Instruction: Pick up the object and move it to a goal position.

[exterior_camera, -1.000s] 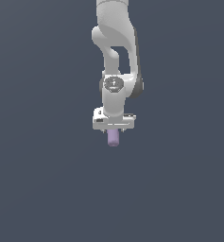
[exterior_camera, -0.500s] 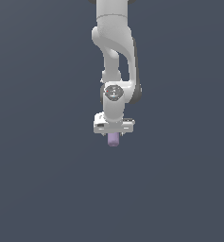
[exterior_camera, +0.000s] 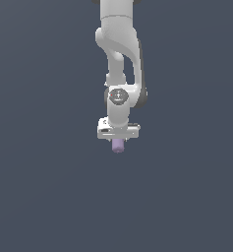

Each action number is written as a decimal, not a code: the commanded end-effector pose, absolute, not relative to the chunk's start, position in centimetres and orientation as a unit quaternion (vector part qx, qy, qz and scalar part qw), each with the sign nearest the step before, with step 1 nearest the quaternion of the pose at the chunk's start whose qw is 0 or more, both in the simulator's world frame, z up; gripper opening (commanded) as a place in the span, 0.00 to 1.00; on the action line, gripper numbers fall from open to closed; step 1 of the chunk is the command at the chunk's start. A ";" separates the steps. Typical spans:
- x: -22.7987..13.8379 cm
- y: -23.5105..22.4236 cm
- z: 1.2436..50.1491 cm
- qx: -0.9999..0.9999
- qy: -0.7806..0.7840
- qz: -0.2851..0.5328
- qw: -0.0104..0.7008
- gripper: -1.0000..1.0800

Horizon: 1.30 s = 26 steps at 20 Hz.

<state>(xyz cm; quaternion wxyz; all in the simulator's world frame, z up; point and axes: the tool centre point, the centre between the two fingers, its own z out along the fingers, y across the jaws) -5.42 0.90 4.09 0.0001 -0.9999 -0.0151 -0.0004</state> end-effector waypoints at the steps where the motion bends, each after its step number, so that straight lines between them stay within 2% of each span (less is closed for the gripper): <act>1: -5.4 0.9 4.1 -1.000 -0.015 0.000 0.000 0.00; 11: -4.9 -0.9 7.2 -1.000 -0.015 0.000 0.000 0.00; 26: -2.5 -7.6 18.8 -1.000 -0.015 0.000 0.001 0.00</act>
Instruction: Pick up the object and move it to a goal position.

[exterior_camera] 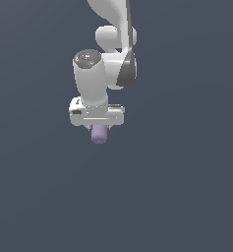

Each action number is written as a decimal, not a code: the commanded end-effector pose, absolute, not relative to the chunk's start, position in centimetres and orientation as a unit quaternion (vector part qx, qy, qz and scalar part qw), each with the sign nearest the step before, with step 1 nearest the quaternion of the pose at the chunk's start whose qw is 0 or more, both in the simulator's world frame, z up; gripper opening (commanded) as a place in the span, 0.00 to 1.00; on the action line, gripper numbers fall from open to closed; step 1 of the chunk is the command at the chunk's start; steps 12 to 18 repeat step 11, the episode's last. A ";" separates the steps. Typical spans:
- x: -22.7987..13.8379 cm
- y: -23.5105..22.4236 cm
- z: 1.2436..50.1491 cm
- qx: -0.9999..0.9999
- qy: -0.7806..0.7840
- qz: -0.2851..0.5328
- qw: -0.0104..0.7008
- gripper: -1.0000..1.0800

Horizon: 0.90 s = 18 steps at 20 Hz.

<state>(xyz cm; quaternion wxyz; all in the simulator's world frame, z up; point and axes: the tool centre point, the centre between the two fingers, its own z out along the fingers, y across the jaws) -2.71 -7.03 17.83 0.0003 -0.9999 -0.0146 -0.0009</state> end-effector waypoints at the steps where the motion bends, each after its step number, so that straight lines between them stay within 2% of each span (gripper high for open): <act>1: -2.4 -7.9 19.4 -1.000 -0.015 0.000 0.001 0.00; 8: -1.8 -9.3 21.7 -1.000 -0.015 0.000 0.000 0.00; 18: -1.7 -9.4 21.9 -1.000 -0.015 0.000 0.000 0.00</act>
